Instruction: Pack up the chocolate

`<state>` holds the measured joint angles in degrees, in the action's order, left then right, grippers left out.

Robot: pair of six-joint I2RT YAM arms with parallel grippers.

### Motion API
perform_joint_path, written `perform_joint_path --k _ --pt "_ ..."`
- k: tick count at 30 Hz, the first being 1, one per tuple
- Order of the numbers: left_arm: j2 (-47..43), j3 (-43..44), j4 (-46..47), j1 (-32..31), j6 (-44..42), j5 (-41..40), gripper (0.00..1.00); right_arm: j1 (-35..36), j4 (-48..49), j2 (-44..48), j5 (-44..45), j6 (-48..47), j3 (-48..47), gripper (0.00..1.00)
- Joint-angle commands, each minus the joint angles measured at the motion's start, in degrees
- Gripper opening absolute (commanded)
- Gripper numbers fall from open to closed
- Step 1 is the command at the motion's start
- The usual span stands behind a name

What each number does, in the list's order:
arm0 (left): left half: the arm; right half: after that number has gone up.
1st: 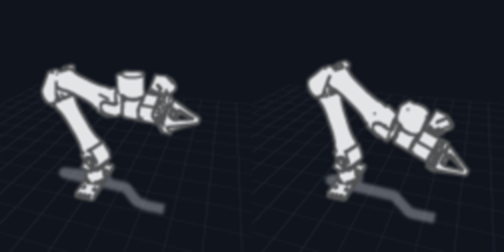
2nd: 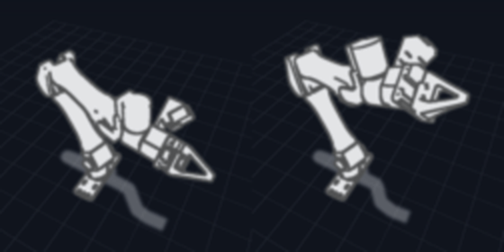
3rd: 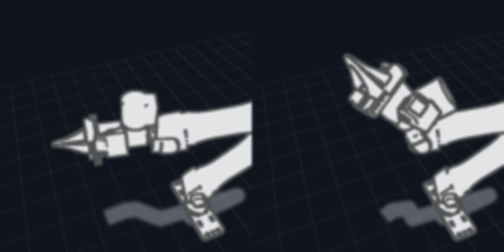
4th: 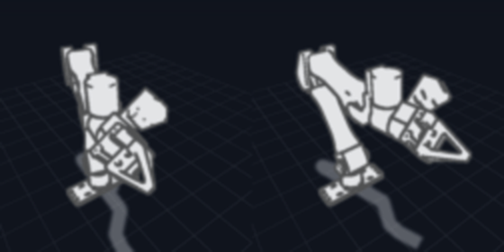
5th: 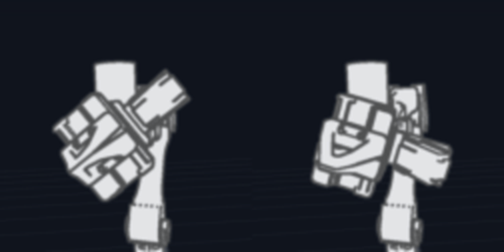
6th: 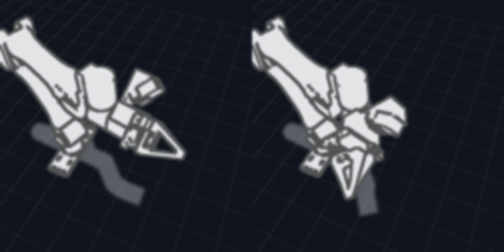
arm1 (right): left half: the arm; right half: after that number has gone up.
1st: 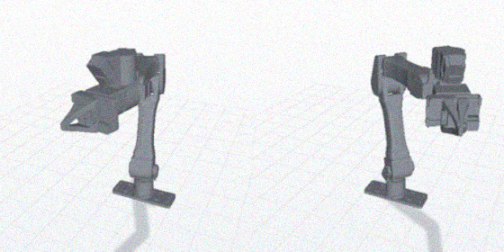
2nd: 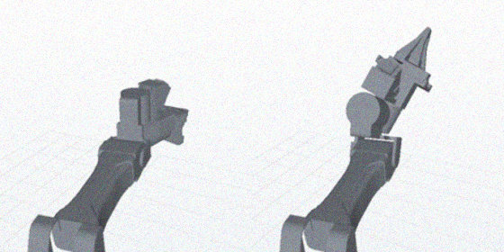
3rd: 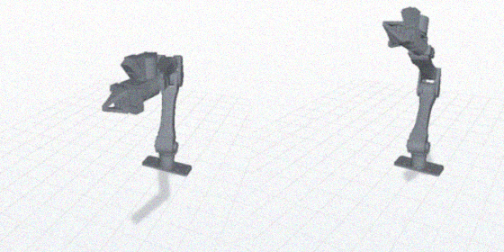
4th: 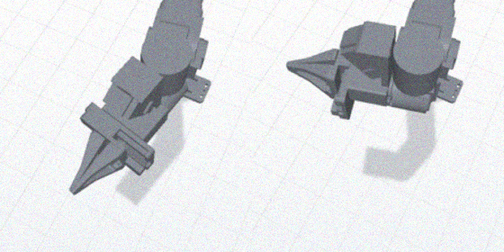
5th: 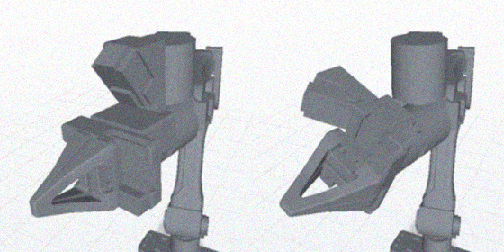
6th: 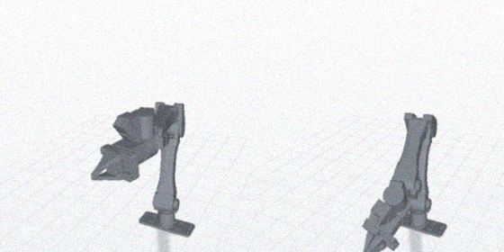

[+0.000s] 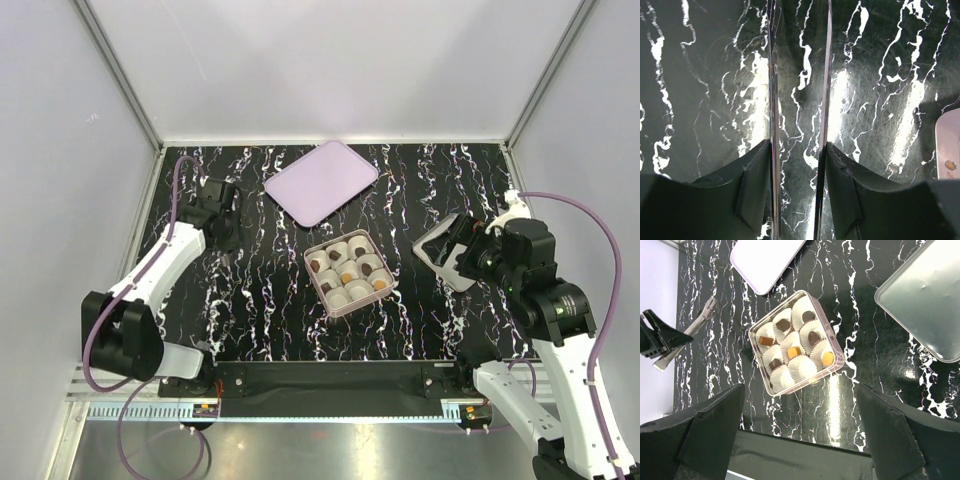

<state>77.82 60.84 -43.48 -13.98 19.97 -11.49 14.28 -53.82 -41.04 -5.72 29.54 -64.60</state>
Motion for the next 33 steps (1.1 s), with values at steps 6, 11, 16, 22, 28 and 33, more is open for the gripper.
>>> perform_joint_path --k 6,11,16,22,28,33 --pt "4.18 2.27 2.18 1.15 1.38 3.05 0.57 -0.05 3.46 0.78 -2.28 0.34 1.66 1.0" --pt "5.41 -0.89 1.12 1.15 4.11 1.74 0.63 -0.05 3.38 0.87 -2.72 0.08 2.37 1.0" --pt "6.46 -1.08 -0.19 1.15 5.26 0.85 0.75 -0.05 3.72 0.7 -2.72 -0.27 3.34 1.0" --pt "6.64 0.33 -2.04 1.15 6.14 0.59 0.83 -0.13 5.04 -0.8 -3.6 1.31 4.31 1.0" --pt "3.31 2.18 -3.36 1.15 6.75 1.02 0.99 -0.05 4.78 -3.87 -1.59 2.1 3.69 1.0" --pt "-2.39 4.9 -2.05 1.15 4.82 7.78 0.99 -0.13 4.16 -9.05 5.17 6.57 2.2 0.99"
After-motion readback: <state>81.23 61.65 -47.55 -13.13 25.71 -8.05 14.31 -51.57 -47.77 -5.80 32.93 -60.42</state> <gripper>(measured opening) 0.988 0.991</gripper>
